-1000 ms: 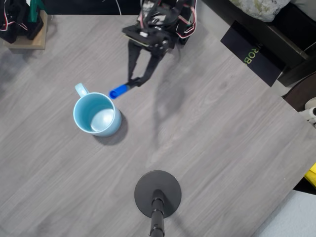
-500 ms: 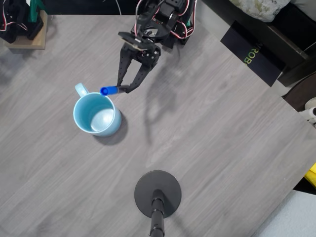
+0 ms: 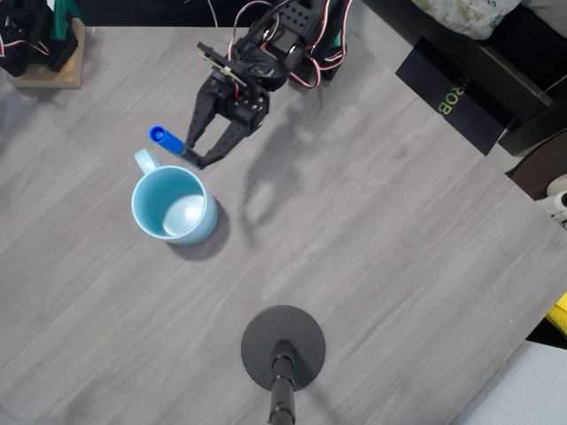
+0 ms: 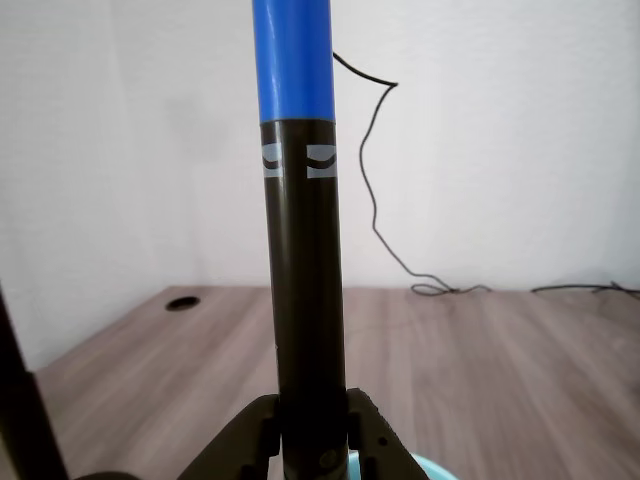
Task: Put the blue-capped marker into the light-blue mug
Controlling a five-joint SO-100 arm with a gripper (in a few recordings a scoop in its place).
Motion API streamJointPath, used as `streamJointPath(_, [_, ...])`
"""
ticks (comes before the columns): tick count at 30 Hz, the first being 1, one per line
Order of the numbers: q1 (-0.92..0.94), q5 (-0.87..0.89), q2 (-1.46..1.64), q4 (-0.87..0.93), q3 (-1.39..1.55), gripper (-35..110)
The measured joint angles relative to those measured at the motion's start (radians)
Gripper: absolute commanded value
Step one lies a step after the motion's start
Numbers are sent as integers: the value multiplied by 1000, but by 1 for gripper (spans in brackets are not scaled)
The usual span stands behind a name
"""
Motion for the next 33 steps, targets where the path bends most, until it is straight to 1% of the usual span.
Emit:
streamJointPath(2, [8, 0, -25, -31, 2, 0])
streamJointPath(4, [12, 0, -71, -114, -2, 0])
streamJointPath(6, [15, 3, -141, -160, 0, 0])
streamJointPath(18, [35, 28, -259, -272, 3, 0])
streamJointPath(26, [95, 14, -449, -514, 3, 0])
streamJointPath(33, [114, 11, -578, -660, 12, 0])
